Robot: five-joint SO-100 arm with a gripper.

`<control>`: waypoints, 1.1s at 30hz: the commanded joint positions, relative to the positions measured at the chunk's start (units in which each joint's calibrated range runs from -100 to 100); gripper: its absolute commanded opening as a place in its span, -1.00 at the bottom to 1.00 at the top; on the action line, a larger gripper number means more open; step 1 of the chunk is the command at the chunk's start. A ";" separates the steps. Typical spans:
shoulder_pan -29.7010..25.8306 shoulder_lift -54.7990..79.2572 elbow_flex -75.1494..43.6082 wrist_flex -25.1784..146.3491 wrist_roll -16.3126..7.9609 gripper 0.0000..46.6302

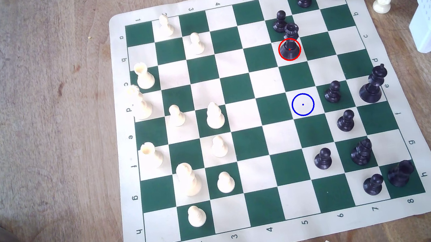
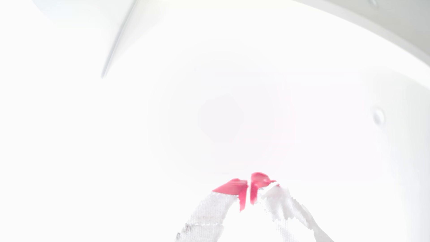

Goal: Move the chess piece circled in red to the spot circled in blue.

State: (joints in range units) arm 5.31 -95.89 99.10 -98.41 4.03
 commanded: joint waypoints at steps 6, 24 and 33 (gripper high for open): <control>-0.42 0.05 0.90 -1.10 0.34 -0.99; 8.03 0.22 -7.35 96.03 0.39 -0.99; 4.27 17.20 -49.05 164.25 -6.30 -0.91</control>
State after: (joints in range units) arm 12.09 -90.62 72.35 39.60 -0.07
